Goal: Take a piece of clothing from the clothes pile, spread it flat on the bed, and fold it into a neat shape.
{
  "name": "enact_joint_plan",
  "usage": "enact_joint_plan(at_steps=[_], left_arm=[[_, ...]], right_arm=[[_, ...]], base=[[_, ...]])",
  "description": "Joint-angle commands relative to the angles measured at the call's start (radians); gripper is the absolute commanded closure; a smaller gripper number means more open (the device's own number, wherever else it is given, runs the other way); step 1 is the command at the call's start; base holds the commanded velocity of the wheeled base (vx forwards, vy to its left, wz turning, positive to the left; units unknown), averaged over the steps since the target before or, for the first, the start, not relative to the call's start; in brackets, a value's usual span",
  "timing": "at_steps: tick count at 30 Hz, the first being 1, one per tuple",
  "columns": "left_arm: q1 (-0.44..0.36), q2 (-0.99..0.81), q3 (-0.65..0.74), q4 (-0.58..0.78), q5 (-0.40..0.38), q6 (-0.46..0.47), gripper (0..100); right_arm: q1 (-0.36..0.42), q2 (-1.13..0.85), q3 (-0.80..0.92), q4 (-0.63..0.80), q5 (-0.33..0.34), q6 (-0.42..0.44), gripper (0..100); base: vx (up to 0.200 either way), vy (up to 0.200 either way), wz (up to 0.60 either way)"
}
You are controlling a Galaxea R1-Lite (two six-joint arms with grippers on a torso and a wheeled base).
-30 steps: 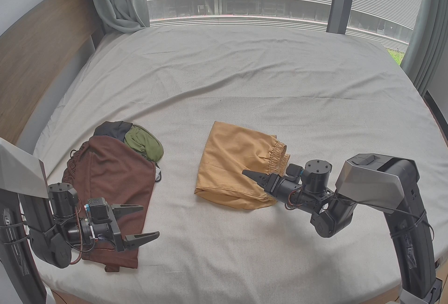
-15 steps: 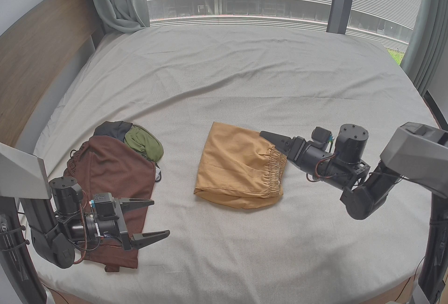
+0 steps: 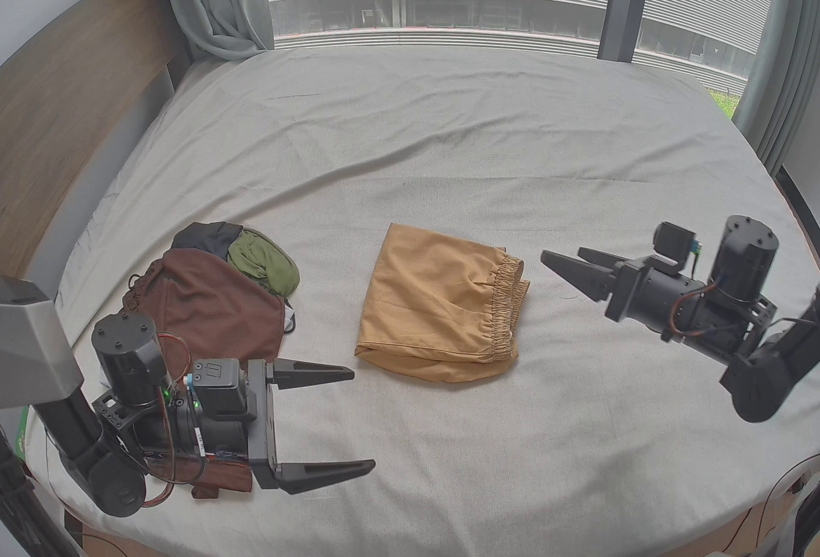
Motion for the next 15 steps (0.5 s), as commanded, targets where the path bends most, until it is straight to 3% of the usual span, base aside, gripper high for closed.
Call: enact_joint_plan(at_steps=[1,7,12,15], left_arm=[[-0.069,-0.196,0.047,-0.001,0.002,-0.043,0],[-0.068,-0.322,0.118,-0.001,0.006,-0.076,0],[-0.063,-0.418,0.161,0.001,0.009,-0.099,0],[-0.055,-0.497,0.199,0.001,0.015,-0.122,0]], right_arm=[[-0.122,-0.233,0.210,-0.006,0.002,-0.128,0],[-0.233,-0.473,0.357,0.008,0.012,-0.139,0],[-0.246,-0.655,0.452,0.023,0.012,-0.141,0],[-0.250,-0.835,0.467,0.178,0.009,-0.139,0]], base=[[0.000,0.000,0.00],[0.000,0.000,0.00],[0.000,0.000,0.00],[0.000,0.000,0.00]])
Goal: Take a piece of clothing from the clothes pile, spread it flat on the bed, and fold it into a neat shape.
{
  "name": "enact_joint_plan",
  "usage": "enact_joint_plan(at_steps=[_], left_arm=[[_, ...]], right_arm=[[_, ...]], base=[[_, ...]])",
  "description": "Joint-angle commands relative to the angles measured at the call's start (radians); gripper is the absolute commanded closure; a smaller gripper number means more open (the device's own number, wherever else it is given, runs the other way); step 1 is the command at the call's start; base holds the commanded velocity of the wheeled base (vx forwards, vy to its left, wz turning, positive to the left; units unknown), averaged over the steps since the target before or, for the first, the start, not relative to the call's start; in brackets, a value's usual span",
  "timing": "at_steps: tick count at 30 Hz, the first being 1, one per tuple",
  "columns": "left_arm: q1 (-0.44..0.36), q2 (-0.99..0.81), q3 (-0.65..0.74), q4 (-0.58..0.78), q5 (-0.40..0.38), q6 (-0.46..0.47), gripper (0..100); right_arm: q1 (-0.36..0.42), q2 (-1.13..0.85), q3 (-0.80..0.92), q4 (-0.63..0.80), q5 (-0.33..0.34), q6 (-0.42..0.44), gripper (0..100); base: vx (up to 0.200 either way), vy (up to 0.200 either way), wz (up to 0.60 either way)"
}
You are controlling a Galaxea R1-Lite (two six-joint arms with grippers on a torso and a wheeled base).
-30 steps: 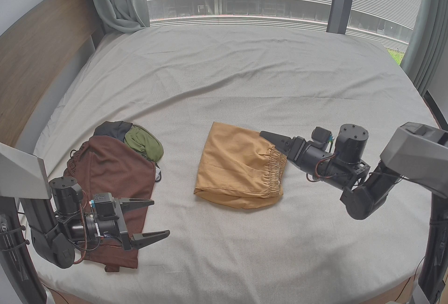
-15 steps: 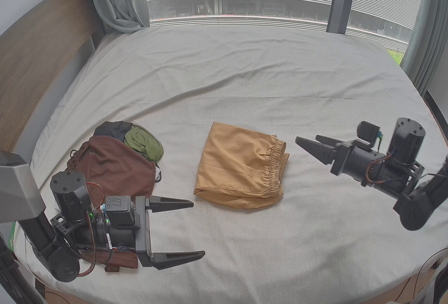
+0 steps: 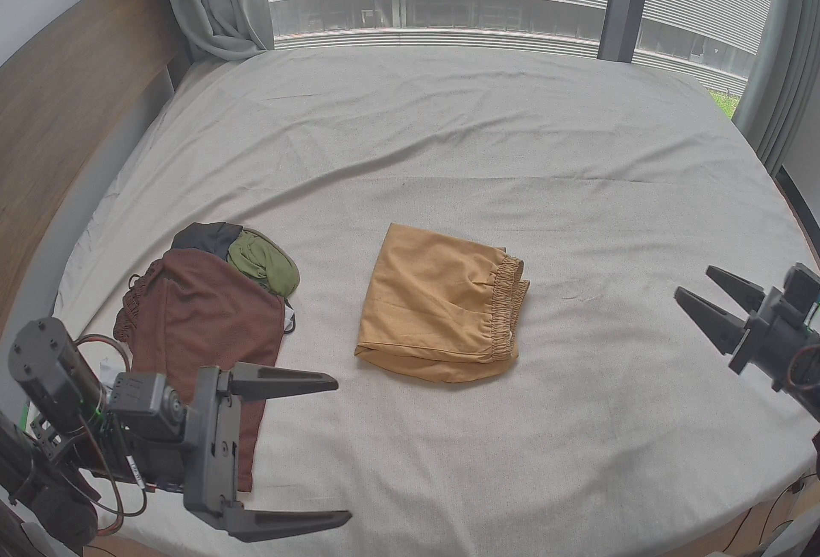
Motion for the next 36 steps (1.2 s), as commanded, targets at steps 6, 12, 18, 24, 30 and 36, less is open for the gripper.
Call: enact_joint_plan(at_steps=[6,12,18,24,30,36], left_arm=[[0.062,-0.360,0.080,0.053,0.087,-0.081,0],[0.074,-0.596,0.080,0.315,0.225,-0.088,0],[0.089,-0.852,0.080,0.599,0.404,-0.090,0],[0.194,-1.110,0.074,0.900,0.487,-0.111,0],[0.276,-1.323,0.045,1.140,0.492,-0.116,0],[0.375,-1.507,0.065,1.312,0.490,-0.113,0]], right_arm=[[-0.066,-0.712,0.086,0.502,-0.002,-0.010,0],[-0.060,-1.019,0.041,0.843,-0.002,-0.004,0],[-0.057,-1.218,0.017,1.047,0.000,0.004,0],[-0.057,-1.222,0.037,1.016,0.001,0.059,0],[-0.057,-1.220,0.049,1.030,0.001,0.065,0],[-0.115,-1.255,0.097,1.093,-0.012,-0.016,0]], base=[[0.000,0.000,0.00],[0.000,0.000,0.00],[0.000,0.000,0.00],[0.000,0.000,0.00],[0.000,0.000,0.00],[0.000,0.000,0.00]])
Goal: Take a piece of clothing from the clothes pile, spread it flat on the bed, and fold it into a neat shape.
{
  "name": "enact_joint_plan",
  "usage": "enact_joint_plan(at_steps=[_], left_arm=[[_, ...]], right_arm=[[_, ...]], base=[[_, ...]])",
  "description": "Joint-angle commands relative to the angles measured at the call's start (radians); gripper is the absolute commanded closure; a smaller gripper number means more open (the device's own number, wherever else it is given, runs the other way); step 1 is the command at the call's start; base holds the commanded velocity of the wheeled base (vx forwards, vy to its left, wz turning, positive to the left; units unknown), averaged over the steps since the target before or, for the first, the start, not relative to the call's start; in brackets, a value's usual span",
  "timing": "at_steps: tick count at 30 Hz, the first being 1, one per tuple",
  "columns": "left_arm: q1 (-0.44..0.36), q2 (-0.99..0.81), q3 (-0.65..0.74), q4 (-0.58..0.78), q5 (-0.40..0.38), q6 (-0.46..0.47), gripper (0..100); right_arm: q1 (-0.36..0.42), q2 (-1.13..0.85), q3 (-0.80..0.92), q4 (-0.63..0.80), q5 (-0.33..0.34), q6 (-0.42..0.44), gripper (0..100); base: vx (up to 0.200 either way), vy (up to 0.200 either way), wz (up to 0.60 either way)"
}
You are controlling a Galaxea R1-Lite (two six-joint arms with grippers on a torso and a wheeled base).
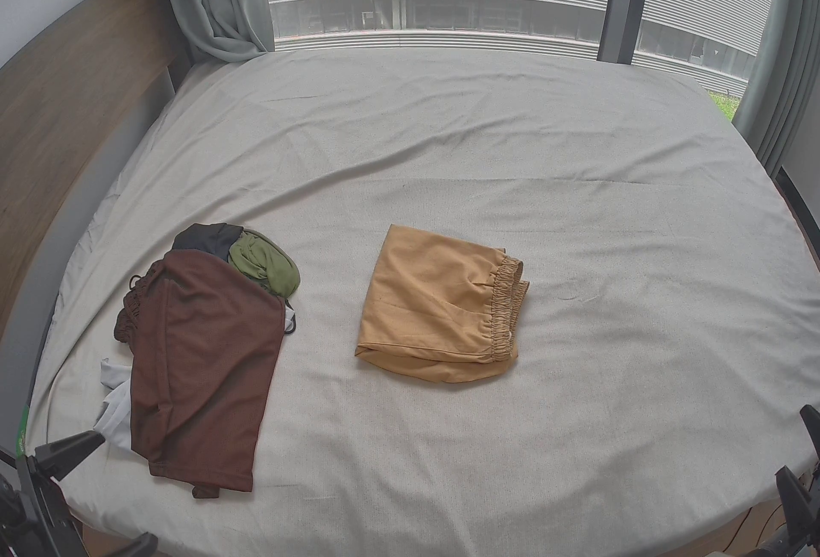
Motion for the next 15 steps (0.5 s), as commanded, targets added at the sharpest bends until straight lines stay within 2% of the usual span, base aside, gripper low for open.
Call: enact_joint_plan(at_steps=[1,3,6,7,9,12,15], left_arm=[[0.114,-0.253,0.021,0.121,0.023,0.007,0],[0.116,-0.249,0.023,0.121,0.034,0.003,0],[0.152,-0.259,0.023,0.133,0.078,0.020,0],[0.177,-0.269,0.023,0.142,0.081,0.023,0],[0.212,-0.340,0.023,0.253,0.092,0.063,0],[0.205,-0.340,0.021,0.297,0.130,0.076,0],[0.205,-0.340,0.021,0.289,0.234,0.082,0]], right_arm=[[-0.069,-0.098,0.039,0.120,-0.014,-0.072,0],[-0.071,-0.104,0.039,0.157,-0.072,-0.130,0],[-0.069,-0.104,0.040,0.146,-0.261,-0.202,0],[-0.071,-0.104,0.040,0.146,-0.293,-0.205,0],[-0.071,-0.104,0.039,0.147,-0.371,-0.216,0],[-0.071,-0.104,0.040,0.155,-0.411,-0.245,0],[-0.071,-0.104,0.040,0.175,-0.436,-0.233,0]], base=[[0.000,0.000,0.00],[0.000,0.000,0.00],[0.000,0.000,0.00],[0.000,0.000,0.00],[0.000,0.000,0.00],[0.000,0.000,0.00],[0.000,0.000,0.00]])
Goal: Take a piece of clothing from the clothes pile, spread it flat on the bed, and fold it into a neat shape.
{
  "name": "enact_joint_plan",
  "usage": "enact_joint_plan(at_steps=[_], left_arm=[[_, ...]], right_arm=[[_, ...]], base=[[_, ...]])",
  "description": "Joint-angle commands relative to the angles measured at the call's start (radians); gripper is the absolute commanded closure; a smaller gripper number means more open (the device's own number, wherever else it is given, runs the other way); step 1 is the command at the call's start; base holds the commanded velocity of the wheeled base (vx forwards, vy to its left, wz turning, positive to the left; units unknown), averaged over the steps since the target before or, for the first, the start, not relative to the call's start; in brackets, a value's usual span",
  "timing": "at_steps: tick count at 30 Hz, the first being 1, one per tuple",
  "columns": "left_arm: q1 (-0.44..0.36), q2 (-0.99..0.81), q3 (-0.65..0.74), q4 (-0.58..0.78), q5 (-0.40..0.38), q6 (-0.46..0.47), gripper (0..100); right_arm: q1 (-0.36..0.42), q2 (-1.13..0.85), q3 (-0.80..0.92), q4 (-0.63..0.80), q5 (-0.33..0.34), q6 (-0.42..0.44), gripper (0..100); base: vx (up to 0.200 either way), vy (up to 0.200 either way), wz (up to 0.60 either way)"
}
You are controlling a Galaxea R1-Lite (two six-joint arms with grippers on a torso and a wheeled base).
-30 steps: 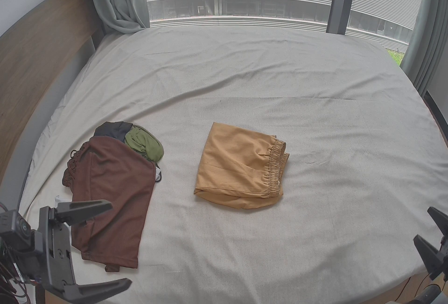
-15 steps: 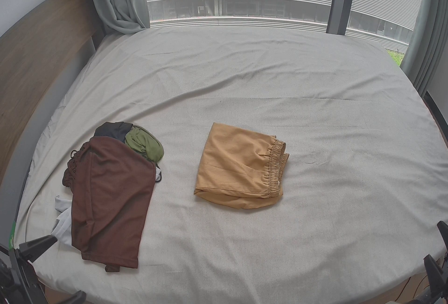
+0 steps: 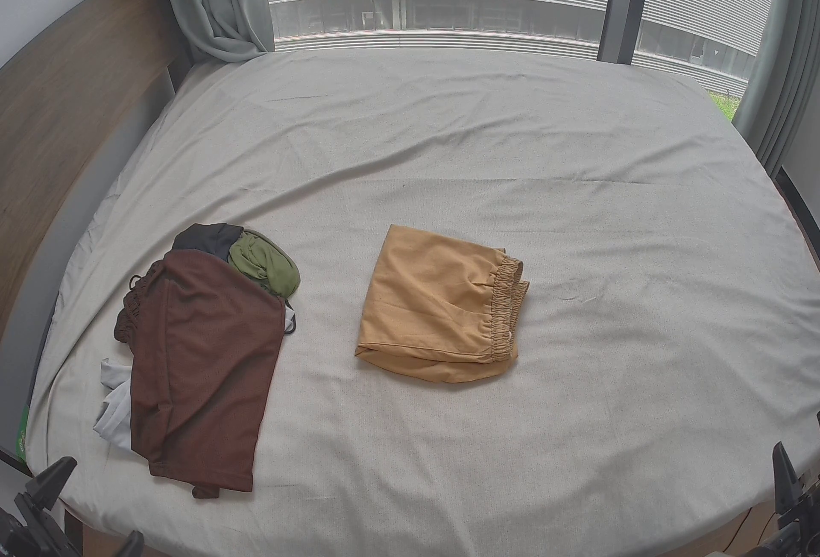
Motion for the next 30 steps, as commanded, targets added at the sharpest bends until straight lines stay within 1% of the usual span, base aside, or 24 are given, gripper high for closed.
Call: enact_joint_plan(at_steps=[1,2,3,7,12,22,24,27,30], left_arm=[[0.029,-0.054,0.015,0.003,0.140,0.026,0],[0.029,-0.054,0.015,0.003,0.140,0.026,0],[0.029,-0.054,0.015,0.003,0.222,0.037,0],[0.029,-0.054,0.014,0.011,0.274,0.015,0],[0.029,-0.054,-0.002,0.053,0.344,-0.040,0],[0.027,-0.054,-0.006,0.061,0.352,-0.031,0],[0.029,-0.054,-0.005,0.060,0.360,-0.034,0],[0.029,-0.054,-0.003,0.052,0.393,-0.023,0],[0.032,-0.054,0.001,0.043,0.399,-0.017,0]], right_arm=[[-0.006,-0.017,0.018,0.018,-0.055,-0.015,0],[-0.006,-0.017,0.018,0.018,-0.055,-0.015,0],[-0.006,-0.017,0.018,0.018,-0.058,-0.014,0],[-0.006,-0.017,0.018,0.021,-0.063,0.000,0],[-0.006,-0.017,0.018,0.044,-0.063,0.026,0],[-0.006,-0.017,0.018,0.053,-0.060,0.023,0],[-0.008,-0.017,0.018,0.053,-0.060,0.023,0],[-0.006,-0.017,0.016,0.053,-0.060,0.023,0],[-0.005,-0.017,0.018,0.053,-0.060,0.021,0]], base=[[0.000,0.000,0.00],[0.000,0.000,0.00],[0.000,0.000,0.00],[0.000,0.000,0.00],[0.000,0.000,0.00],[0.000,0.000,0.00],[0.000,0.000,0.00],[0.000,0.000,0.00],[0.000,0.000,0.00]])
